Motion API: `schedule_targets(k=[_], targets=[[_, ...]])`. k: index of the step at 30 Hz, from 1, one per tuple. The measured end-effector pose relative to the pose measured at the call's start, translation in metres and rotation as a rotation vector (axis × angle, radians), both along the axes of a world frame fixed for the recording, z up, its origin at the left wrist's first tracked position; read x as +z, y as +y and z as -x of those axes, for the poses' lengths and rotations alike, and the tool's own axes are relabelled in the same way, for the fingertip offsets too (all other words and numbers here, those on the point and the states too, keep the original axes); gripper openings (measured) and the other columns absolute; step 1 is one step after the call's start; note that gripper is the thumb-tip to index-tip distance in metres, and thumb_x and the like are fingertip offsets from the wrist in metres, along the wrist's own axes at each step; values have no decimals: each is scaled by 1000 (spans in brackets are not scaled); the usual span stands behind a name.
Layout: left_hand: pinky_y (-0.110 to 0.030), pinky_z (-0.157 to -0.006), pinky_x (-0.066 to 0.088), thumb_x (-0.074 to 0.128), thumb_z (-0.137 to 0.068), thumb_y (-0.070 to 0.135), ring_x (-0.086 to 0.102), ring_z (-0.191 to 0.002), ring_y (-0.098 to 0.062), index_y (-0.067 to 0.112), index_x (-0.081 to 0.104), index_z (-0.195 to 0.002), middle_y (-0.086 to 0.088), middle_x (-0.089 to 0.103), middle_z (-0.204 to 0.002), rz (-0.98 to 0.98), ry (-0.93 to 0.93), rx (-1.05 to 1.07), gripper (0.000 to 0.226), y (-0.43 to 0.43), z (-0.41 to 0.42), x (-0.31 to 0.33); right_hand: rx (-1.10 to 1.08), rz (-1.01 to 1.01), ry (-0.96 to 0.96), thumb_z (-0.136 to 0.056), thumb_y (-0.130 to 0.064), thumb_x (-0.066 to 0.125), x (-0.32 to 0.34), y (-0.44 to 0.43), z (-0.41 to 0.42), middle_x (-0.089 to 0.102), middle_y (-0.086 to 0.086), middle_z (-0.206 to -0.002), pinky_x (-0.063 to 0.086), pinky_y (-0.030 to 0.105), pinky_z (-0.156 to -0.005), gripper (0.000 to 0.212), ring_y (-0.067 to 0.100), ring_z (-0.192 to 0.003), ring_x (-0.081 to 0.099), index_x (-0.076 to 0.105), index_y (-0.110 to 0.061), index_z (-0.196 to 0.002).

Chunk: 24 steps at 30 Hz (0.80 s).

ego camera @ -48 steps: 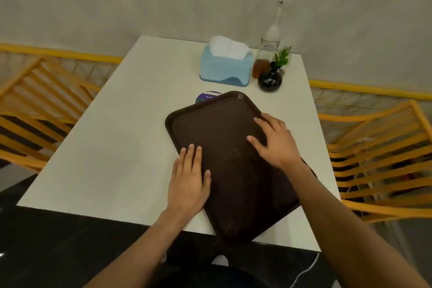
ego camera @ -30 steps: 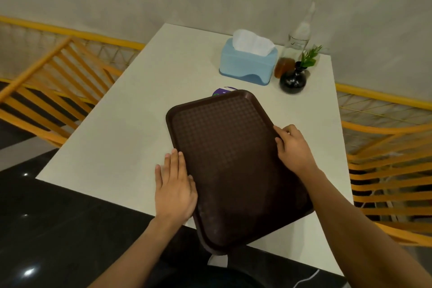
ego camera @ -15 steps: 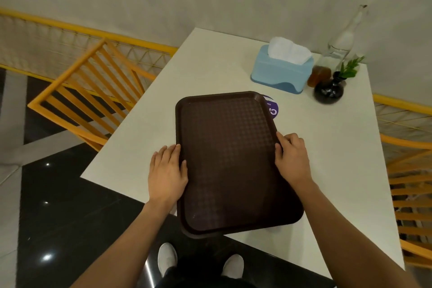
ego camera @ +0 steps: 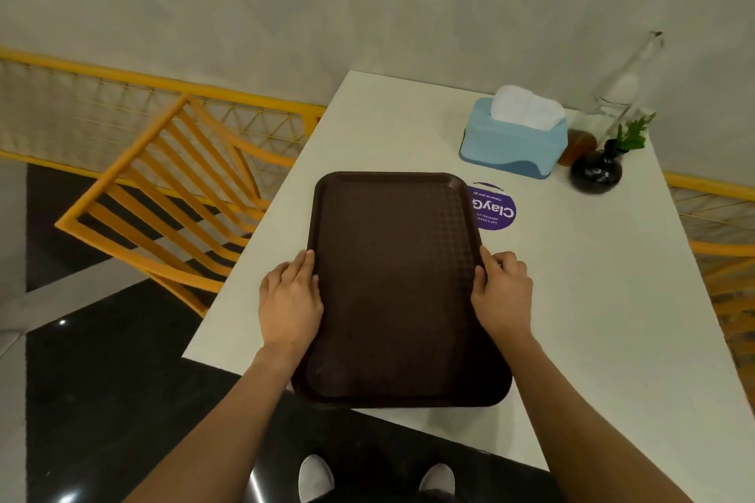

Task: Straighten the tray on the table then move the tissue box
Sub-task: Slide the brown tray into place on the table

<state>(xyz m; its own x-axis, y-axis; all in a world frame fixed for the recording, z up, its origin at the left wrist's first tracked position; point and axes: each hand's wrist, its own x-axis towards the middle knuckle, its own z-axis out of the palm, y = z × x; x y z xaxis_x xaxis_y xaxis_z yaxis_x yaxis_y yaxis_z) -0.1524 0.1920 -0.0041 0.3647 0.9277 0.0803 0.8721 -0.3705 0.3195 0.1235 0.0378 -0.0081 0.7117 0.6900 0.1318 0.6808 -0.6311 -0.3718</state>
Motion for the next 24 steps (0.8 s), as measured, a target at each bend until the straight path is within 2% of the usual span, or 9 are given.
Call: schedule_targets(k=[5, 10, 17, 21, 24], targets=[[-47, -121, 23, 40, -106, 32, 42, -144, -26, 20, 47, -152, -1, 52, -153, -11, -21, -38, 48, 27, 17, -4, -62, 14, -16, -103, -24, 52, -1, 13, 25, 60, 15, -123, 47, 48, -95, 41, 33, -109, 54, 56, -10, -141], [-47, -121, 27, 50, -103, 30, 48, -139, -25, 18, 58, -144, -3, 62, -142, -50, -55, -80, 43, 57, 28, -5, -128, -6, -14, -102, -22, 53, -4, 25, 47, 60, 17, -120, 48, 49, -91, 40, 34, -106, 55, 58, -8, -139], [-47, -118, 34, 59, -96, 23, 53, -134, -25, 15, 62, -139, -5, 66, -136, -65, -110, -153, 44, 89, 35, -6, -145, 59, 18, -101, -25, 53, -6, 37, 63, 54, 14, -132, 38, 55, -103, 47, 34, -119, 49, 49, -11, -145], [-44, -120, 30, 57, -98, 22, 49, -139, -24, 16, 58, -143, -4, 62, -142, -49, -87, -176, 46, 104, 29, -4, -112, 114, 20, -102, -30, 49, -7, 44, 66, 46, 13, -148, 30, 56, -112, 55, 35, -135, 40, 36, -13, -153], [-44, -120, 31, 54, -100, 21, 49, -140, -23, 15, 56, -145, -4, 61, -143, -50, -85, -196, 46, 115, 22, -2, -115, 104, 19, -103, -30, 48, -4, 54, 62, 46, 13, -151, 26, 55, -116, 56, 36, -138, 40, 35, -13, -154]])
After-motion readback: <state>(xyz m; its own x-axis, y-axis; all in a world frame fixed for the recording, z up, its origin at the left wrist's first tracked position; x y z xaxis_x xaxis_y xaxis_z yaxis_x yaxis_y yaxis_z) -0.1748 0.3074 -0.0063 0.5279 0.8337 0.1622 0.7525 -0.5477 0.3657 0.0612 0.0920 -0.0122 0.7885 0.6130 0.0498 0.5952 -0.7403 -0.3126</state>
